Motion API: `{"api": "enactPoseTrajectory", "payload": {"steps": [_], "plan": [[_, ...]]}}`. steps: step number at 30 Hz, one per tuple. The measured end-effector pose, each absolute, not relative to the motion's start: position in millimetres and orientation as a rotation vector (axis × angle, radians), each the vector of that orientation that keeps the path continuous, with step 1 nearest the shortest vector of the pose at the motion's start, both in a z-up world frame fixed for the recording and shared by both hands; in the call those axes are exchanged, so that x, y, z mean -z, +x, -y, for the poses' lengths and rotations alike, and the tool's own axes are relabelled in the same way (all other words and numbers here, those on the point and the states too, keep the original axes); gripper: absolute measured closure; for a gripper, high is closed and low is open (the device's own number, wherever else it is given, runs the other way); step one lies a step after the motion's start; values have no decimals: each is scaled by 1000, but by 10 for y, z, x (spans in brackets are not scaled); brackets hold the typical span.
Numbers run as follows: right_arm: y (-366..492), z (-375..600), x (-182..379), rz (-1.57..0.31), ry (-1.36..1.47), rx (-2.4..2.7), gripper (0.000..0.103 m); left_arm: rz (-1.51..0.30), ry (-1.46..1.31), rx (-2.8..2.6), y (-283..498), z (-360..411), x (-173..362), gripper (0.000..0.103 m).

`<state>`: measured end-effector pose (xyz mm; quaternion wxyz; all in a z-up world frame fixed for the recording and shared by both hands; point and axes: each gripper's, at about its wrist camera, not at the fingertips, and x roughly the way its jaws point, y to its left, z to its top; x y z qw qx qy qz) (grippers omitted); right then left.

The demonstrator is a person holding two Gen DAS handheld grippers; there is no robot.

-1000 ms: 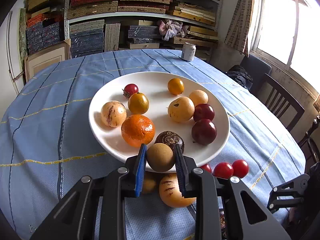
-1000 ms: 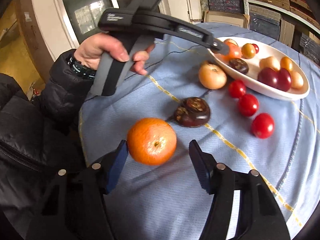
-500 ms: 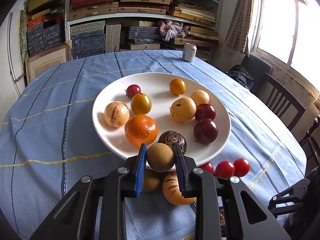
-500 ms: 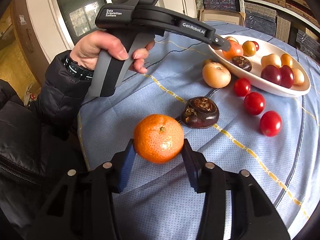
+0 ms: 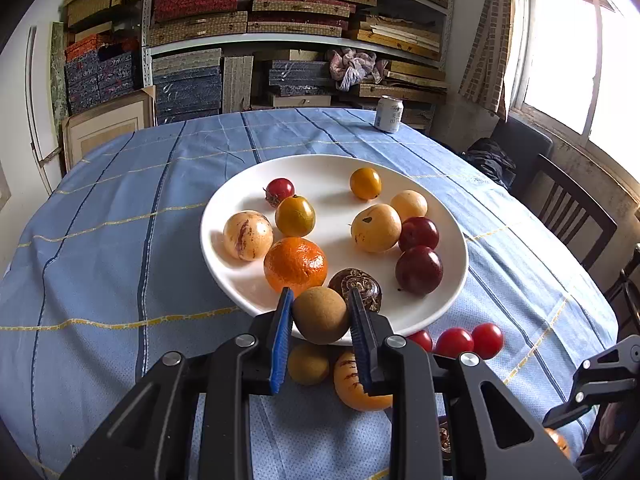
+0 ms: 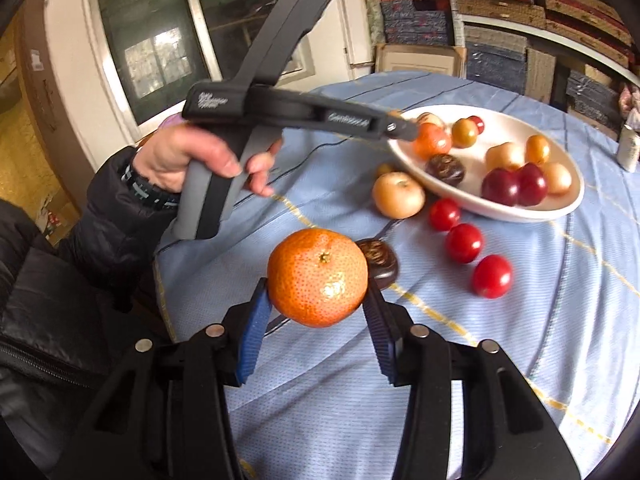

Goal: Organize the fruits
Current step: 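Lift the mandarin with the right gripper toward the plate, then lower the mandarin and brown kiwi-like fruit onto the plate and open both grippers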

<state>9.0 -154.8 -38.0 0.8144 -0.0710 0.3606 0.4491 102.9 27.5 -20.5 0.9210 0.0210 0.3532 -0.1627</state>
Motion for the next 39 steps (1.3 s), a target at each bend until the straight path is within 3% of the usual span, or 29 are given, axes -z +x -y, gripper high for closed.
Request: {"api": "enactPoseTrajectory", "payload": {"steps": [17, 39], "plan": [[514, 1940, -22, -647, -65, -727, 57, -708, 87, 324, 1036, -121, 100, 75], [1516, 1887, -175, -671, -22, -618, 57, -685, 87, 189, 1348, -261, 18, 75]]}}
